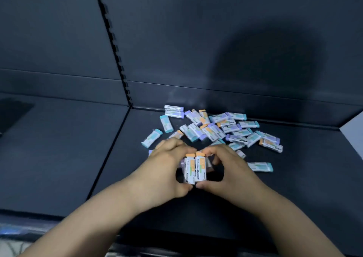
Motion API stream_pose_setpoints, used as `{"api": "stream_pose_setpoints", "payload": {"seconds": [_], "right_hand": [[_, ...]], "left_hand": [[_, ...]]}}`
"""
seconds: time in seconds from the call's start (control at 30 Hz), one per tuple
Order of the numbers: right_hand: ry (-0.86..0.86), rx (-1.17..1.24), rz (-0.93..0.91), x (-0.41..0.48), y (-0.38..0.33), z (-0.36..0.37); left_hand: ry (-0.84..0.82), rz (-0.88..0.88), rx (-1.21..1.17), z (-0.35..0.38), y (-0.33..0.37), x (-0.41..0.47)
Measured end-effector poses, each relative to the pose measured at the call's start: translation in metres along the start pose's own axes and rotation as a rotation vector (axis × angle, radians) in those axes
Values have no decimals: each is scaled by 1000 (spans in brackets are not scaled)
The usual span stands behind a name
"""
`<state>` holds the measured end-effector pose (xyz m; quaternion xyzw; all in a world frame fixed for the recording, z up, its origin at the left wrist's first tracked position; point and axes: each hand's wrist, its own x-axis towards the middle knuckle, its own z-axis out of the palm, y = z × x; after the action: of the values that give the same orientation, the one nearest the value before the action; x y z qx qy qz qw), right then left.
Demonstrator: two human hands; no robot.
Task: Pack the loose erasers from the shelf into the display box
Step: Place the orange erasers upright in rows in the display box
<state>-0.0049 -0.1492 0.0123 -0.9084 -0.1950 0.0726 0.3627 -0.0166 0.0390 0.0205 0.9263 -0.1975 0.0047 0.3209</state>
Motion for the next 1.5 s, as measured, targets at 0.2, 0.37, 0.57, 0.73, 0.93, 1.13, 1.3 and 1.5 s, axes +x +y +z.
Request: {"api": "stream_pose_setpoints", "payload": {"seconds": [0.2, 0.37, 0.57, 0.73, 0.93, 1.13, 1.3, 1.5], "right_hand": [[58, 35, -55, 32, -74, 69], [91, -29, -62, 66, -146, 138], [64, -29, -58, 96, -218, 191], [55, 39, -81, 112, -245, 204], [-41, 50, -132, 135, -273, 214], [-101, 25, -173, 165, -313, 249], [-89, -42, -146, 190, -349, 298], [14, -254, -49, 223, -385, 354]], "left_hand": [[24, 8, 50, -72, -69, -48], [-31, 21, 56, -142, -139, -96], [-11, 6, 58, -209, -188, -131], [34, -30, 21, -227, -210, -147], [74, -77, 12, -242, -233, -162], [140, -113, 26, -272, -281, -184], [98, -173, 61, -308, -333, -209], [-39, -176, 40, -338, -396, -216]]}}
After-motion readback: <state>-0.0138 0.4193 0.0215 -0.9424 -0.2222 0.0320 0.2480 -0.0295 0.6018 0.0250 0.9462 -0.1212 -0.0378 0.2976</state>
